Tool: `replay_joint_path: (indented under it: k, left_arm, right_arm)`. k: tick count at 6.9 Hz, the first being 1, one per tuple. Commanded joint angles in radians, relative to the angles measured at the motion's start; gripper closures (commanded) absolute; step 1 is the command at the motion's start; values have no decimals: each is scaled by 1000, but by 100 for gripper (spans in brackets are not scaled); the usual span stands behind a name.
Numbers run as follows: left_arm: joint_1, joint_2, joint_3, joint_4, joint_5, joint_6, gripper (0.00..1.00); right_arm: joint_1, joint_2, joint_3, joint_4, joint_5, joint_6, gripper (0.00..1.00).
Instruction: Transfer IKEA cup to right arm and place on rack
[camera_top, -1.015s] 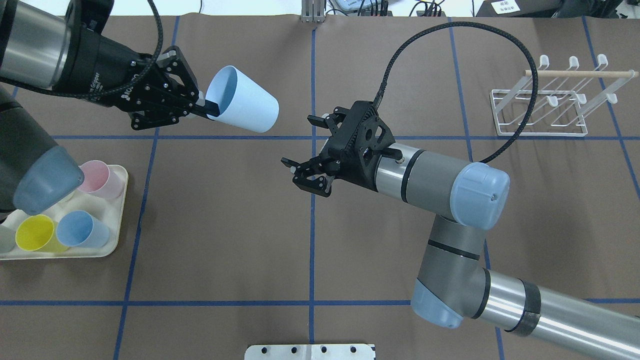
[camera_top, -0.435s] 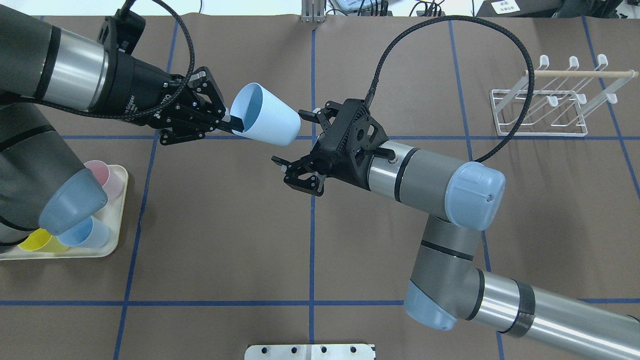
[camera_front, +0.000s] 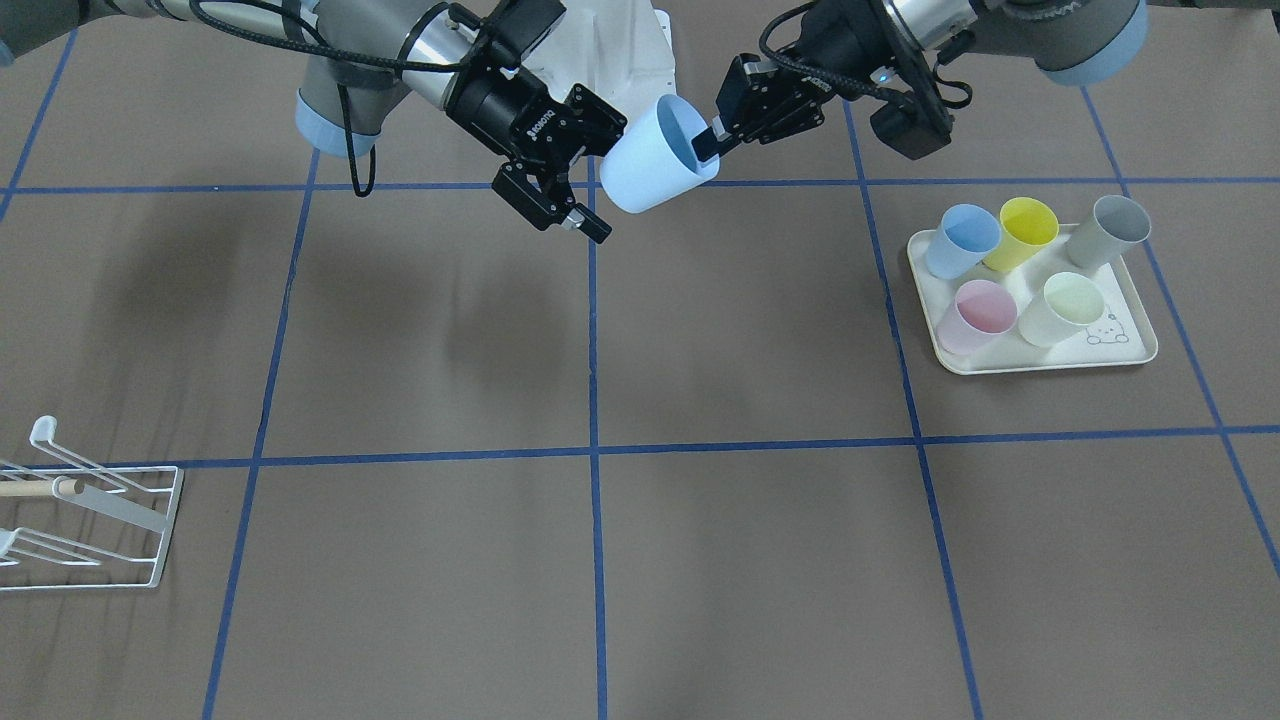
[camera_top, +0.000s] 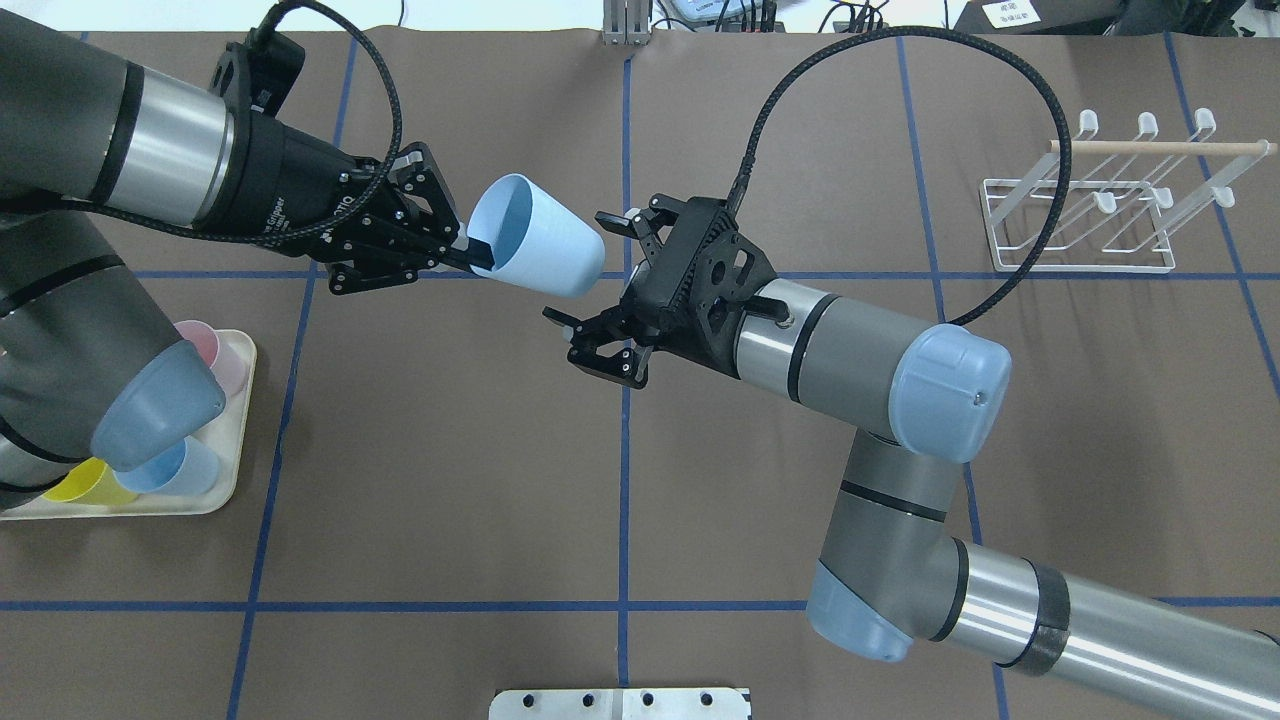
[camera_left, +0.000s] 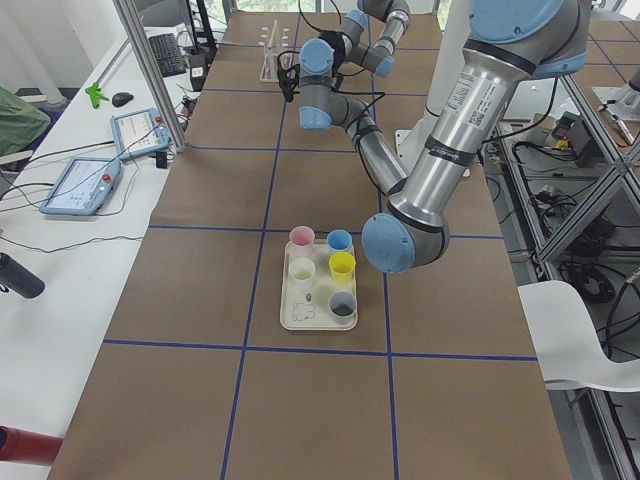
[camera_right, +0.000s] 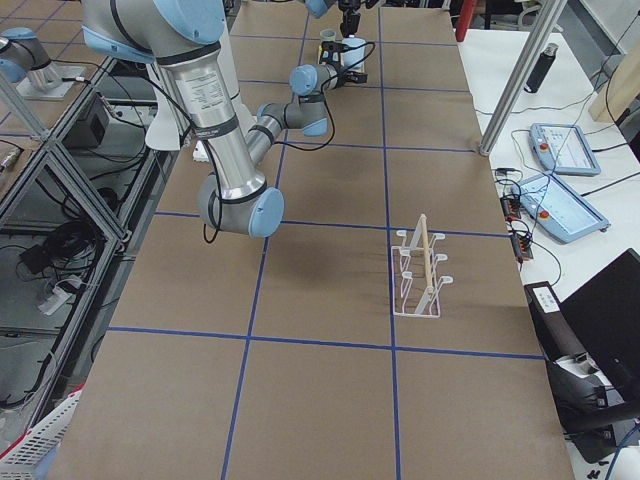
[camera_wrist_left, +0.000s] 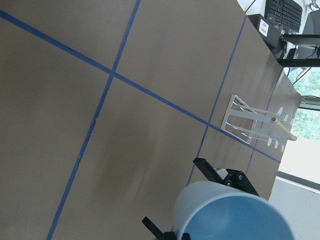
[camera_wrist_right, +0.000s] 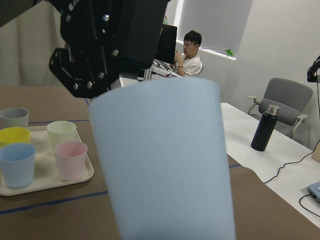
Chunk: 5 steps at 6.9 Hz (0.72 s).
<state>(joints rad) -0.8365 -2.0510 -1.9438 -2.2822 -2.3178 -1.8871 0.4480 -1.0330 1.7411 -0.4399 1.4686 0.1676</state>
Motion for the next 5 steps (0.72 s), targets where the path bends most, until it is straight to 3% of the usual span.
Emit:
replay_joint_path:
  k: [1, 5]
  left_arm:
    - [2, -18, 15, 0, 1, 2, 100]
    - [4, -23, 31, -2, 0, 3, 100]
  right_arm:
    - [0, 1, 5, 1, -1, -34, 5]
    - [0, 1, 11, 1, -7, -42, 7]
